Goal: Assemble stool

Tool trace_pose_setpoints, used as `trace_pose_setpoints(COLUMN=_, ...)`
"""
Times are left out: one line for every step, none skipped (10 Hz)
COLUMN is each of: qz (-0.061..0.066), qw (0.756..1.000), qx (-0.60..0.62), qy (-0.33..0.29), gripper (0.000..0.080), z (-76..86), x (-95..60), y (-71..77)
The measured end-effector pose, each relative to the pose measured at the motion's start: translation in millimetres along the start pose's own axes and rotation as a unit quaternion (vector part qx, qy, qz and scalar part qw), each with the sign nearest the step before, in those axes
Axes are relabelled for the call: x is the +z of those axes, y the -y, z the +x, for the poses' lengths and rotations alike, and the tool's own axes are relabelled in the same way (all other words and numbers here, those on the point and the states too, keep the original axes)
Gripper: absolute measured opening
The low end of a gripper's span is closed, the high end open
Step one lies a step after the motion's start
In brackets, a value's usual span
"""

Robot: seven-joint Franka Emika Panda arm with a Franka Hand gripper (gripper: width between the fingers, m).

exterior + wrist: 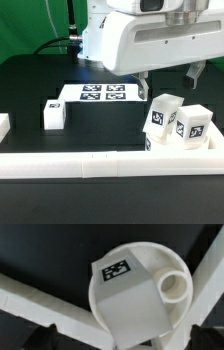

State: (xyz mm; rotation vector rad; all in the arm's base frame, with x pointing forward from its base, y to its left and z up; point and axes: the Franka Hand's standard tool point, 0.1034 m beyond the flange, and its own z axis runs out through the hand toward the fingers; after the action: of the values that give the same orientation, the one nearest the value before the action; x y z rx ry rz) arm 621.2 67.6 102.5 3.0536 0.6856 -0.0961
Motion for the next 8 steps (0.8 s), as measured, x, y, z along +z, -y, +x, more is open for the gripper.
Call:
trace_pose_setpoints(qz=0.001, qw=1.000, qx=0.001, qy=0.016, gripper=0.0649, z=-1.2, x=0.5, y=0.7)
trace_pose_setpoints(qz=-0.001, qw=1.000, qx=0.000, qy=0.012, gripper=0.0649, z=-0.5, x=1.1, y=-0.7)
trace_pose_setpoints(qz=0.000, qw=1.000, qx=-0.005, qy=0.014, gripper=0.0649, z=-3.0, x=3.6, y=-0.2)
trace_pose_setpoints(qz=0.002, qw=1.000, qx=-0.023, qy=0.015, gripper=0.0649, z=-4.6, x=6.3, y=1.8)
trace_pose_setpoints(qz=0.003, qw=0.999, qx=-0.049, qy=0.013, gripper=0.0649, z=-6.5, x=9.6, y=0.7)
trace_pose_setpoints(qz=0.005, qw=0.998, qx=-0.061, qy=0.012, gripper=0.0649, z=-8.3, x=12.2, y=-1.3)
trace_pose_setpoints(qz=0.005, qw=0.998, qx=-0.061, qy=0.011, gripper=0.0649, z=-8.8, x=13.8, y=-0.9)
trace_pose_setpoints(qz=0.006, qw=0.998, qx=-0.059, qy=0.012, gripper=0.0649, z=-9.8, x=15.5, y=-0.1)
